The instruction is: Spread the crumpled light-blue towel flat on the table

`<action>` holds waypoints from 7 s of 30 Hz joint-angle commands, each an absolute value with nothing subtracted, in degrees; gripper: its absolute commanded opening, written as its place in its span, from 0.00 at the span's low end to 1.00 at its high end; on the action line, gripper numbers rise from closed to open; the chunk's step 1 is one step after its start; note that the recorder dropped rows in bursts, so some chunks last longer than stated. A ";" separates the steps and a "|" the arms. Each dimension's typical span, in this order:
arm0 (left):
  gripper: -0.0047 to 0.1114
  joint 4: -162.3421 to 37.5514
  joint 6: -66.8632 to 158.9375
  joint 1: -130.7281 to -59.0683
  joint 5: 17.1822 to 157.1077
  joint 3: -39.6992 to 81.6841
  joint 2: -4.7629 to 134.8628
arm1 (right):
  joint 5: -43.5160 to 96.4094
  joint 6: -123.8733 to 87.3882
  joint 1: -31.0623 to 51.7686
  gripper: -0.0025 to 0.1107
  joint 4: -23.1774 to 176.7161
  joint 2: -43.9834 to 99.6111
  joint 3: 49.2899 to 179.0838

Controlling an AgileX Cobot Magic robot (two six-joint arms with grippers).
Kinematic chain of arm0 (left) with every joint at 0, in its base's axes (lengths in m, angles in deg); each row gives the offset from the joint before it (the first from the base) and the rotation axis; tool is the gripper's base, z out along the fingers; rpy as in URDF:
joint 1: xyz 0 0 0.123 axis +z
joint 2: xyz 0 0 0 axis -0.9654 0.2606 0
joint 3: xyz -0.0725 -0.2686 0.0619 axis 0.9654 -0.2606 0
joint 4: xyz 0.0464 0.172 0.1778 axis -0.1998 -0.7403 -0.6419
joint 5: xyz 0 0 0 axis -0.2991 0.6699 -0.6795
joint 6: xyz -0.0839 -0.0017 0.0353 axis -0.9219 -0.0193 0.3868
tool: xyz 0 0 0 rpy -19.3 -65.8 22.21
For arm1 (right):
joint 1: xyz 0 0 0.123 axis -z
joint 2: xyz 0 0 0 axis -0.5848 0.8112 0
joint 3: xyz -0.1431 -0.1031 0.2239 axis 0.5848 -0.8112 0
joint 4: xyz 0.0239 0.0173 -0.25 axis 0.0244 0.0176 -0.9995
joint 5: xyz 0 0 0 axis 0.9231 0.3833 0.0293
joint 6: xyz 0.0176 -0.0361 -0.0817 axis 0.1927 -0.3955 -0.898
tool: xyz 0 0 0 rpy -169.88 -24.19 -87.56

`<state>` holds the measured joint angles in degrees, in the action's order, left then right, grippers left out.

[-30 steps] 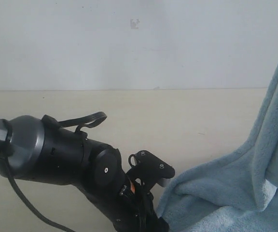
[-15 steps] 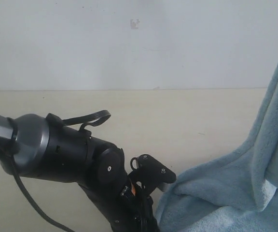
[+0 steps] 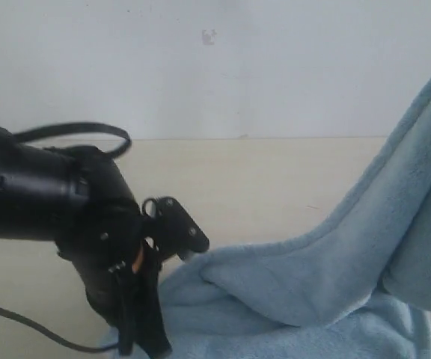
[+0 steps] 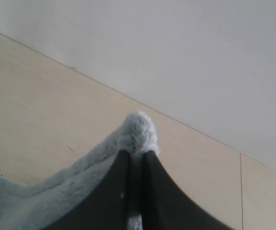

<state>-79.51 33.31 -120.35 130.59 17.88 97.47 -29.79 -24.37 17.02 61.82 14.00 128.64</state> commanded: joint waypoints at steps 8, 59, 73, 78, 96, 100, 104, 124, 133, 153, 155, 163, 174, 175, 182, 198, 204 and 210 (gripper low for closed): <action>0.07 -96.77 25.27 -115.08 141.66 17.71 73.53 | -32.31 -23.28 16.95 0.02 55.19 13.86 128.64; 0.07 -105.31 29.71 -114.92 157.11 17.71 24.60 | -43.52 -16.79 16.95 0.02 50.05 -7.05 127.81; 0.07 -107.15 28.77 -114.92 157.11 17.49 27.89 | -42.55 -9.24 16.95 0.02 42.99 -6.80 110.94; 0.07 -104.77 28.77 -114.92 157.11 17.49 27.25 | -43.46 -9.24 16.95 0.02 42.83 -8.98 110.94; 0.07 -116.85 22.07 -114.43 157.11 9.27 39.09 | -38.06 -9.52 16.95 0.02 37.43 1.96 103.72; 0.07 -114.44 20.77 -110.31 152.02 9.27 45.46 | -30.29 -6.31 17.46 0.02 37.28 11.50 103.46; 0.07 -113.04 20.77 -100.22 141.82 9.27 56.63 | -20.51 -4.45 23.27 0.02 38.12 21.89 103.66; 0.15 -91.90 36.48 -80.62 114.20 40.80 103.55 | -11.19 -17.55 35.35 0.18 58.42 72.88 142.75; 0.50 -94.02 26.89 -79.26 113.87 45.08 104.01 | -9.75 -16.05 35.35 0.51 58.53 73.75 150.13; 0.08 -77.89 37.38 -78.46 128.95 24.63 93.50 | -6.22 -17.11 37.46 0.02 71.85 54.79 121.70; 0.08 -76.51 37.65 -78.46 127.86 22.05 92.67 | -4.57 -19.35 37.46 0.02 75.75 52.18 116.23; 0.08 -67.39 42.31 -78.46 127.14 16.91 88.24 | 6.67 -25.66 37.10 0.02 92.46 38.41 95.87; 0.08 -59.85 43.94 -78.46 120.39 10.68 86.03 | 7.98 -28.23 27.03 0.02 93.03 14.46 81.82; 0.08 -59.85 44.08 -78.46 120.24 10.24 86.03 | 8.40 -28.23 26.53 0.02 93.03 12.95 81.39; 0.08 -59.85 44.07 -78.46 118.69 8.91 86.03 | 8.59 -28.23 26.54 0.02 92.33 9.88 79.80; 0.08 -58.79 45.10 -78.91 116.55 5.91 87.05 | 10.89 -28.00 26.54 0.02 93.05 9.88 78.56; 0.08 -58.79 45.10 -78.91 114.29 3.60 87.70 | 10.89 -28.00 26.54 0.02 93.05 9.88 78.56; 0.08 -59.14 45.10 -78.80 110.90 0.20 87.70 | 10.78 -28.00 26.54 0.02 93.18 9.88 78.56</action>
